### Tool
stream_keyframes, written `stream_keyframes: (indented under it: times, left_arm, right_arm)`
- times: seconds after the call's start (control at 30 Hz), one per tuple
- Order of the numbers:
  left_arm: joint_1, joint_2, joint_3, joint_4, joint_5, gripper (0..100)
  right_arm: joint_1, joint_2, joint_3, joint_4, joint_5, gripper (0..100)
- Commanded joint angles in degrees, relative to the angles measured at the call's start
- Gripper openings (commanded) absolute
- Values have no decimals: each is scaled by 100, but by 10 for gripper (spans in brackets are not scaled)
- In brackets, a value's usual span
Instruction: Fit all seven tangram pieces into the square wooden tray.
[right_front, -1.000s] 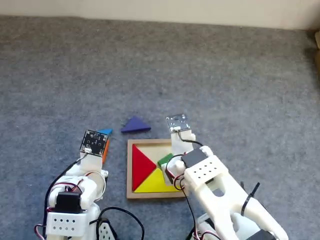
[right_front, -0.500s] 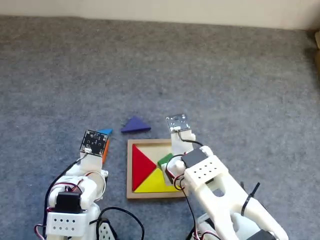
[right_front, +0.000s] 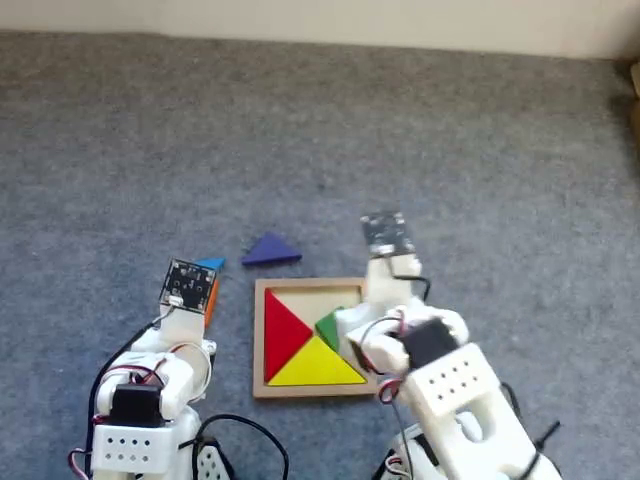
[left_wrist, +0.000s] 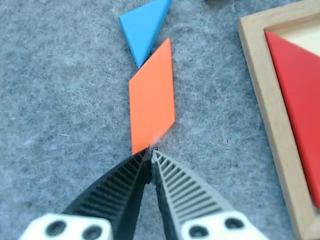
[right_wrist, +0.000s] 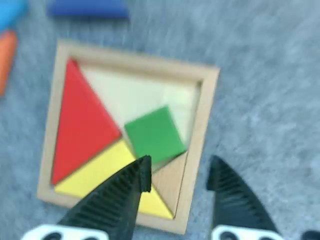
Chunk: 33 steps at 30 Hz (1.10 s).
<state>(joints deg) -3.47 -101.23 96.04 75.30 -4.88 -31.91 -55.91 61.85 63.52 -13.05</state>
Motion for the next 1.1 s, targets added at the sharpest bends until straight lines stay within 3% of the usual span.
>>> stream_keyframes:
  times: [0.0,0.23,0.43,0.53,0.6,0.8,1.07]
  left_arm:
    - [-57,-277,119,26,-35,8]
    - [-57,-277,119,26,-35,8]
    - [-57,-277,119,26,-35,8]
    - [-57,-277,119,26,-35,8]
    - [-57,-277,119,26,-35,8]
    - [-57,-277,119,26,-35,8]
    - [-57,-277,119,26,-35,8]
  right_arm:
    - [356,-646,-13,40,-9,122]
    - [884,-1130,259,-31,-9,119]
    - [919,-2070,840,-207,-9,115]
    - [919,-2818,1077,-207,-9,46]
    - [919,-3363,1235,-207,308,0]
    - [927,-5033,2387,-198,1099,5]
    - [927,-4927,3327,-207,1073,5]
